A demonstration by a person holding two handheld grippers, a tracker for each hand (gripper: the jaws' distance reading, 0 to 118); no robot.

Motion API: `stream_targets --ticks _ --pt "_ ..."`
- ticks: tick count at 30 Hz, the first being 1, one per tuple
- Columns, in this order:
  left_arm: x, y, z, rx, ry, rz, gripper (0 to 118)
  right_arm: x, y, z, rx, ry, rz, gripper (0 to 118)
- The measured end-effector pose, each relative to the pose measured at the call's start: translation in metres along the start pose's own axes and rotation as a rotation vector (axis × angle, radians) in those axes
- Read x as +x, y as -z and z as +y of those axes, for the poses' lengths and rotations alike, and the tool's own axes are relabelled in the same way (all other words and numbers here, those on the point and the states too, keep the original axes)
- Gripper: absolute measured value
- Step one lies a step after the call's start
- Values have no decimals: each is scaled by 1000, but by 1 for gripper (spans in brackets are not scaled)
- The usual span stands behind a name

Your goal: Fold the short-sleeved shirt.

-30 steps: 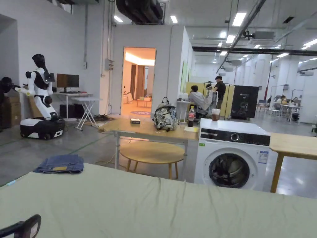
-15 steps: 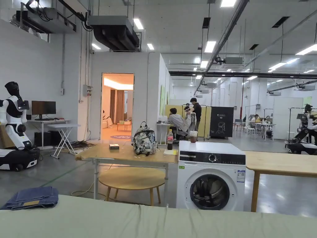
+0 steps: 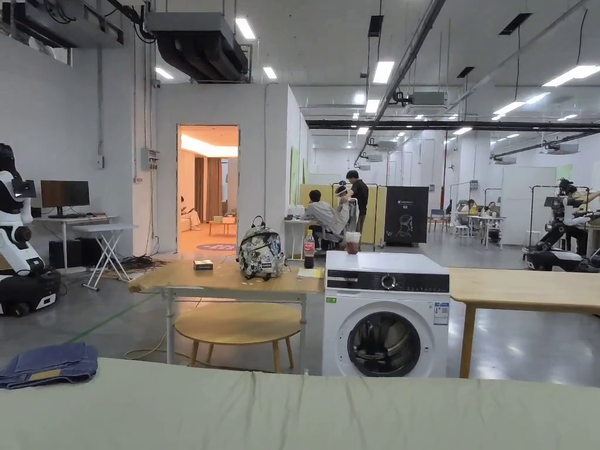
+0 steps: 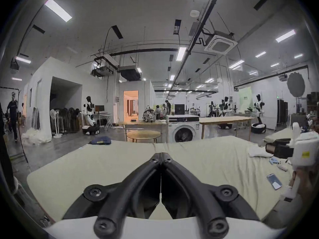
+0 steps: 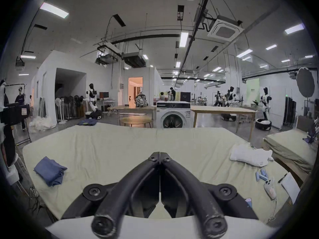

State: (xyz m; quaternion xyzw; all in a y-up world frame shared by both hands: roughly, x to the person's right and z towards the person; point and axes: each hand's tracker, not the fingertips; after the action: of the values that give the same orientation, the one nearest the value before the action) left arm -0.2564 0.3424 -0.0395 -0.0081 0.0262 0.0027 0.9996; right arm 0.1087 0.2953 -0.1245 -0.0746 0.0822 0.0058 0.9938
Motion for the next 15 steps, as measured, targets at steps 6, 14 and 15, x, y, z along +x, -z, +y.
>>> stream_targets --ticks 6,14,15 --pt "-6 -2 2 29 -95 -45 0 1 -4 2 8 11 0 0" --pt "3 -2 3 33 -48 -37 71 3 -7 9 33 35 12 112" --pt "3 -2 3 34 -50 -35 77 3 -9 10 39 37 21 114"
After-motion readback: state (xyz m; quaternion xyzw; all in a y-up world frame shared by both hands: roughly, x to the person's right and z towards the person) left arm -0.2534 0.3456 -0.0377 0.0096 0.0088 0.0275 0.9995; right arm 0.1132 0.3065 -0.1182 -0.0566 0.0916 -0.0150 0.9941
